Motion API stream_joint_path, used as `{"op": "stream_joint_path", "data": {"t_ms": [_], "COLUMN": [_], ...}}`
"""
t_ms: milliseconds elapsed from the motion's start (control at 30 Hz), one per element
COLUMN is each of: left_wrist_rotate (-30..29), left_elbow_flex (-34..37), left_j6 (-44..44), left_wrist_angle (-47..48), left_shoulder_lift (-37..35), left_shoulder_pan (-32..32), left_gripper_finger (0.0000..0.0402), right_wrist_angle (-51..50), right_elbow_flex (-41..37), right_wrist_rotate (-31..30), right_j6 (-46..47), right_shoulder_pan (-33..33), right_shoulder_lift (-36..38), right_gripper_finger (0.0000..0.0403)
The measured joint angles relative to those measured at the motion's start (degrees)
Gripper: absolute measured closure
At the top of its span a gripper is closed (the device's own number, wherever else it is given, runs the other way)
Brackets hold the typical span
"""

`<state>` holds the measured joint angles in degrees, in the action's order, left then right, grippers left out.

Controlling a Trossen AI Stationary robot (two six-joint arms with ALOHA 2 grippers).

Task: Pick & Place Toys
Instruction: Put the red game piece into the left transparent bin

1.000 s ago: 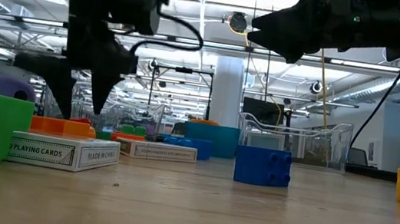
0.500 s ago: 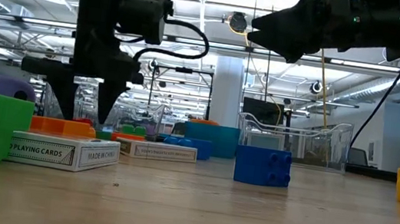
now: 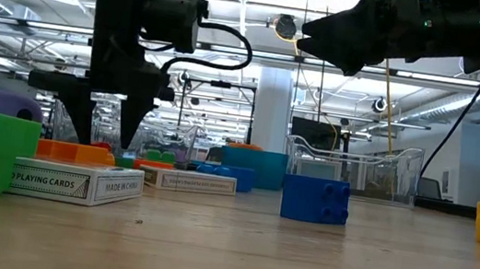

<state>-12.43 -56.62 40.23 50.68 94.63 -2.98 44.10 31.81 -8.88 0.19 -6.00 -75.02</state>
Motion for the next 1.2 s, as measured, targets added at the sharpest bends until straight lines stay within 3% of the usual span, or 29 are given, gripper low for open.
{"op": "stream_joint_path", "data": {"t_ms": [100, 533, 833, 1200], "left_wrist_rotate": [0.0, 0.4, 0.7, 0.7], "left_elbow_flex": [0.4, 3.1, 1.5, -8.2], "left_j6": [0.0, -2.9, -3.8, -6.5], "left_wrist_angle": [0.0, -2.3, -4.1, 1.1], "left_shoulder_lift": [0.0, -0.1, 0.0, 0.0], "left_shoulder_pan": [0.0, 0.0, 0.1, 0.1], "left_gripper_finger": [0.0144, 0.0279, 0.0278, 0.0304], "right_wrist_angle": [0.0, 0.1, 0.1, 0.0], "right_elbow_flex": [0.0, 0.0, 0.0, 0.0], "right_wrist_rotate": [0.0, 0.0, 0.0, 0.0], "right_j6": [0.0, -1.1, -1.1, -1.1], "right_shoulder_pan": [0.0, 0.0, 0.0, 0.0], "right_shoulder_lift": [0.0, 0.0, 0.0, 0.0], "right_gripper_finger": [0.0192, 0.0194, 0.0191, 0.0190]}}
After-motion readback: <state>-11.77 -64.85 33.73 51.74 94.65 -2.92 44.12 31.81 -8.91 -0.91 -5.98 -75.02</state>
